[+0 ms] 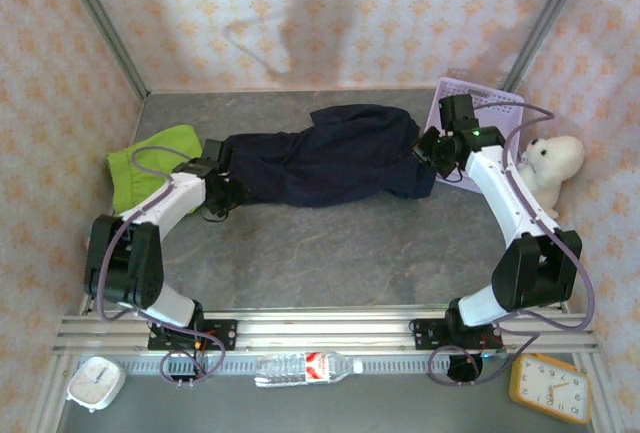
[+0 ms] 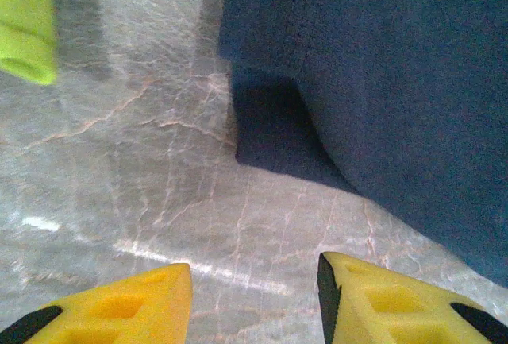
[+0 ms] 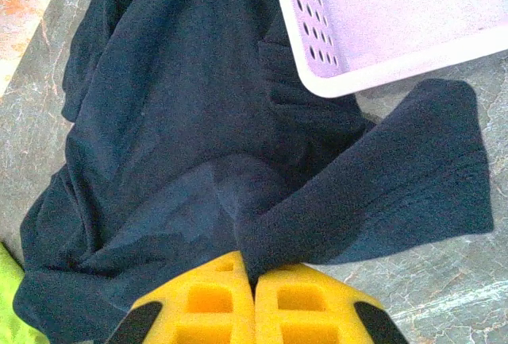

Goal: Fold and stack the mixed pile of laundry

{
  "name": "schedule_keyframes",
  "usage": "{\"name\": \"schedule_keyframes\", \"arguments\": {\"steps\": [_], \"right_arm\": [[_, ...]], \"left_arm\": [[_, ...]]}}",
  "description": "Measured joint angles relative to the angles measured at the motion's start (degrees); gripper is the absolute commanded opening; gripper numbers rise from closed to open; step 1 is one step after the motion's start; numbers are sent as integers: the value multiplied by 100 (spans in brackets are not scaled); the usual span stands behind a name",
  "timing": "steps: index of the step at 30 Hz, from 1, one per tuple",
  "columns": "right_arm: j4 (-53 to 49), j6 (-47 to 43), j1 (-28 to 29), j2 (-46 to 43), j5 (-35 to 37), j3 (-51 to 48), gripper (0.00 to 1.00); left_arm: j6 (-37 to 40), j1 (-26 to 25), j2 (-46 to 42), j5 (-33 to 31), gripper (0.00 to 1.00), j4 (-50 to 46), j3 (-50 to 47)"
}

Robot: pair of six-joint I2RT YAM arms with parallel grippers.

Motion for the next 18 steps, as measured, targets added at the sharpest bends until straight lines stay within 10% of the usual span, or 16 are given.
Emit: {"name": "schedule_keyframes", "arguments": {"steps": [18], "right_arm": [[13, -11, 0, -417, 0, -380, 0]], "left_arm": [[-227, -63, 1263, -428, 30, 560, 538]]}}
